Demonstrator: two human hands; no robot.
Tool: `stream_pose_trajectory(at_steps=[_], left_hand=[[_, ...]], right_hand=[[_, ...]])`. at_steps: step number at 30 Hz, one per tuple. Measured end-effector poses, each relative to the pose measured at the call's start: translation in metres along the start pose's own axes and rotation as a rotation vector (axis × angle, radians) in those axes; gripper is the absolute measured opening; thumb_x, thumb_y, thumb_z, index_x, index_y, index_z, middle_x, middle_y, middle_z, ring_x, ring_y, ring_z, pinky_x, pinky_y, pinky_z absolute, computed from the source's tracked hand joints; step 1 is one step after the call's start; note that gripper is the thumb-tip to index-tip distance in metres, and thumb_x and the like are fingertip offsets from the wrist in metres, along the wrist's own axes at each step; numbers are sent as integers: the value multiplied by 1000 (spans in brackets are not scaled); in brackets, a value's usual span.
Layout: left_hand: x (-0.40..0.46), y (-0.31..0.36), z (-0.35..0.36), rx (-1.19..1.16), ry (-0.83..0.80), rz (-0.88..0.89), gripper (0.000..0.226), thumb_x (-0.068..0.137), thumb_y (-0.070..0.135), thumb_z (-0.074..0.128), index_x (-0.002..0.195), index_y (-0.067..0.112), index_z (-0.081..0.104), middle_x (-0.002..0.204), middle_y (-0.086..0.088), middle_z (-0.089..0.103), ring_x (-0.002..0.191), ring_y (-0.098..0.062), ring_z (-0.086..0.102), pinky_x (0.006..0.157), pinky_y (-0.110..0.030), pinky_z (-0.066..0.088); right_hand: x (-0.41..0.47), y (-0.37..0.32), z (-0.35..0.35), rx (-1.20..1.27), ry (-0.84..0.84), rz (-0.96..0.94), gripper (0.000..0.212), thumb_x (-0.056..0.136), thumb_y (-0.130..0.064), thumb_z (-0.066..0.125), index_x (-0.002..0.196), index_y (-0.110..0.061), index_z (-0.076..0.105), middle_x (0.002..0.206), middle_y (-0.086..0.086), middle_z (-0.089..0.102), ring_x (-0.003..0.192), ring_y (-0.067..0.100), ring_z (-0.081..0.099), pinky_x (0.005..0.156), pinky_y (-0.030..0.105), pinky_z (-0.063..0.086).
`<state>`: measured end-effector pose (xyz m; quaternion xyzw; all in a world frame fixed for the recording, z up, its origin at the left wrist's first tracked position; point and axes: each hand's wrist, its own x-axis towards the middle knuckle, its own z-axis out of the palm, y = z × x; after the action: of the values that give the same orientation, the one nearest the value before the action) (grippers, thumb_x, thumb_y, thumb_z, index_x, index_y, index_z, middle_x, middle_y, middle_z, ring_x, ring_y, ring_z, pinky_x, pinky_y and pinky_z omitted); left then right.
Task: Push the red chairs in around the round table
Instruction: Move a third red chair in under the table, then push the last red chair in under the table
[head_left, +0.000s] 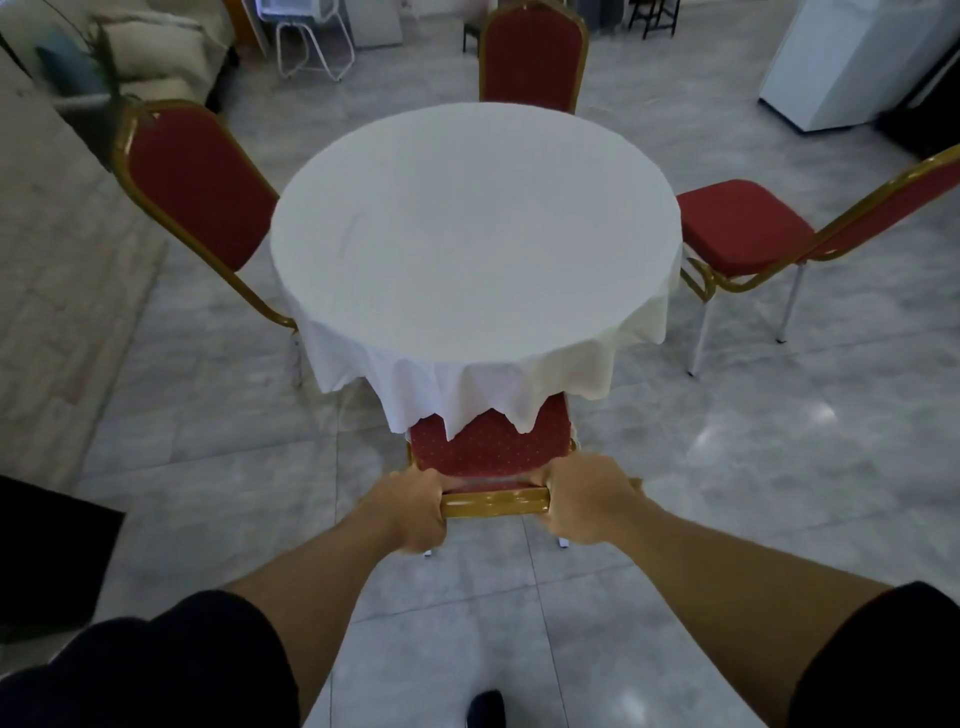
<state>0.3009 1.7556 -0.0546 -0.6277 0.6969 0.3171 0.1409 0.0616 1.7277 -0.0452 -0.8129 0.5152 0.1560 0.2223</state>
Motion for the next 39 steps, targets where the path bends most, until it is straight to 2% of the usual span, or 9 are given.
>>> stream_pose_trajectory(at_steps=[5, 7, 9, 12, 14, 19, 25, 29, 39], left_hand=[[-3, 10, -9, 39, -109, -56, 66, 74, 14, 56, 132, 45, 64, 101, 4, 72, 96, -24, 69, 87, -42, 61], [-3, 21, -18, 80, -156, -45, 56, 77, 36, 69, 133, 41, 64, 102, 5, 71, 97, -22, 68, 88, -40, 58], [-6, 42, -29, 70, -174, -31, 72, 65, 72, 74, 130, 43, 64, 112, 10, 72, 104, -18, 67, 96, -40, 55], [0, 87, -53, 56, -185, -9, 110, 52, 98, 63, 147, 44, 52, 138, 16, 62, 127, -18, 58, 110, -42, 45], [8, 124, -68, 86, -138, -16, 115, 56, 104, 51, 154, 45, 43, 154, 12, 53, 141, -23, 50, 115, -47, 39], [43, 219, -90, 154, 86, 10, 84, 95, 72, 50, 166, 34, 24, 169, -2, 37, 152, -30, 37, 118, -43, 32], [92, 336, -111, 168, 227, 94, 79, 95, 70, 46, 164, 34, 28, 163, -6, 45, 144, -33, 47, 112, -48, 40], [108, 409, -122, 191, 241, 155, 79, 101, 66, 43, 166, 27, 22, 168, -8, 37, 151, -34, 39, 119, -48, 34], [229, 548, -161, 244, 195, 285, 80, 102, 64, 44, 166, 21, 23, 169, -11, 35, 152, -35, 36, 121, -49, 31]], right_hand=[[-2, 7, 2, 86, -17, -59, 36, 89, -58, 65, 122, -43, 72, 82, -8, 74, 84, 19, 74, 84, 36, 59], [-9, 14, 0, 225, -52, -83, 43, 74, -81, 66, 100, -47, 73, 73, -13, 70, 76, 10, 71, 80, 32, 57], [-18, 25, -7, 342, -35, -63, 48, 61, -91, 67, 89, -53, 72, 72, -18, 69, 75, 4, 67, 77, 27, 55], [-31, 57, -29, 354, -5, -27, 93, 57, -106, 52, 128, -48, 70, 106, -17, 74, 106, 13, 69, 94, 33, 54], [-45, 88, -52, 338, 30, 22, 90, 74, -97, 50, 139, -38, 66, 130, -5, 71, 123, 23, 65, 101, 38, 49], [-80, 180, -95, 447, 162, 153, 90, 83, -88, 51, 153, -31, 53, 157, -2, 55, 142, 25, 52, 114, 42, 41], [-115, 282, -134, 470, 275, 220, 81, 94, -78, 51, 161, -32, 41, 163, 0, 48, 142, 28, 51, 99, 36, 39], [-136, 331, -158, 448, 299, 212, 65, 103, -65, 47, 159, -31, 44, 166, 3, 44, 149, 29, 43, 112, 38, 34], [-128, 496, -198, 463, 392, 422, 89, 93, -78, 52, 162, -24, 38, 166, 8, 44, 150, 33, 43, 116, 46, 36]])
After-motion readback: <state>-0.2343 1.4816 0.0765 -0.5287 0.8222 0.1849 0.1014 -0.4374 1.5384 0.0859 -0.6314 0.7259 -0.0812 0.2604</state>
